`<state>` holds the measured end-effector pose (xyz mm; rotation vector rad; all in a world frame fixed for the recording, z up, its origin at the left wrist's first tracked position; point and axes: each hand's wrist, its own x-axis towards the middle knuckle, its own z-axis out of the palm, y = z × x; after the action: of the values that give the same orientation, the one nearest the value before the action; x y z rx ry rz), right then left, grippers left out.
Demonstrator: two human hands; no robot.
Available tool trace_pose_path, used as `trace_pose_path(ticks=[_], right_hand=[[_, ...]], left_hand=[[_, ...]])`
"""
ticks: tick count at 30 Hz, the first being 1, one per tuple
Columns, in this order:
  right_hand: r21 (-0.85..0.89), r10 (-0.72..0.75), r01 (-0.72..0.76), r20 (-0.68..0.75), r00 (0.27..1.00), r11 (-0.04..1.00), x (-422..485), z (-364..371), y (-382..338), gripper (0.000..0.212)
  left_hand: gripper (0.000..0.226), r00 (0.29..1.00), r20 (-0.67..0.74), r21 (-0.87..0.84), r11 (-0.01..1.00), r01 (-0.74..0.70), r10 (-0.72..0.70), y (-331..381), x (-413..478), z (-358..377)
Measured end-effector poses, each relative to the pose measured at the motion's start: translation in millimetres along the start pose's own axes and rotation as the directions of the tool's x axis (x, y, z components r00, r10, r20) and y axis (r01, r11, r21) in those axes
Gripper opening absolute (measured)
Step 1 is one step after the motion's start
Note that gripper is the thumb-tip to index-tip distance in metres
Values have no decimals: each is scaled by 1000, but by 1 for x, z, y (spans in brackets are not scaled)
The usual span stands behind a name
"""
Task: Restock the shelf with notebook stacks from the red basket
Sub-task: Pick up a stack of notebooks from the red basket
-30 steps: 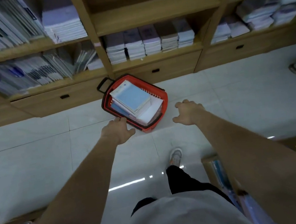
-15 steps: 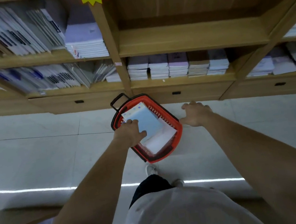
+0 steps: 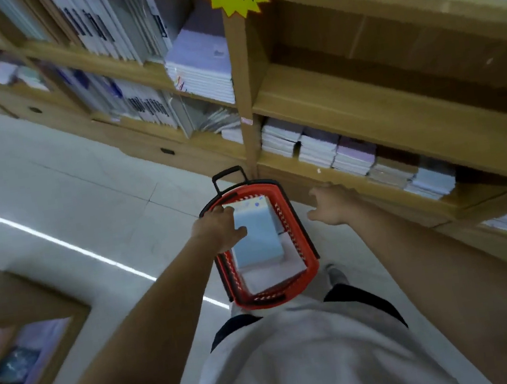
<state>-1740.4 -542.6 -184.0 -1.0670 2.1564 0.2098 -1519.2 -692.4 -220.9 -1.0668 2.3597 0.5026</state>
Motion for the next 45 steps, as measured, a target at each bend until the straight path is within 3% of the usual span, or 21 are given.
trace_pose_path(ticks=[3,6,9,13,17,21,30,33,37,42,45], right_hand=[[-80,-162,167,69,984,983,31,-14,1,46],[-171,-293,320,166,942,932,53,-17,11,48],[-293,-340,420,286,896,859,72,-8,27,49],[-348,-312,445,376,873,825,108,21,44,58],[-336,-321,472,416,851,815,128,47,41,49],[-321,-350,492,410,842,809,167,85,34,40],[-330,-373,507,393,841,797,300,203,48,51],[-266,-379,485,365,850,833,344,238,60,58],[-27,-406,424,245,880,905,367,270,55,69],[206,-344,328,50,938,922,364,308,38,67],[294,-315,301,3,949,907,356,328,32,83]], left_hand=[[70,985,-13,-121,978,172,-174,10,0,13],[67,936,48,-286,893,347,-349,34,-8,36],[64,897,117,-412,801,435,-427,60,-14,58],[62,860,155,-450,740,500,-487,71,-17,90],[61,845,190,-410,742,530,-499,58,-6,129],[58,839,201,-387,745,542,-506,34,26,171],[66,776,166,-462,647,607,-609,-3,138,283],[65,773,129,-528,617,583,-621,-8,175,313],[65,751,18,-595,597,539,-660,-4,202,331],[69,697,-82,-644,571,508,-713,8,216,357],[72,660,-140,-653,570,499,-738,11,216,364]])
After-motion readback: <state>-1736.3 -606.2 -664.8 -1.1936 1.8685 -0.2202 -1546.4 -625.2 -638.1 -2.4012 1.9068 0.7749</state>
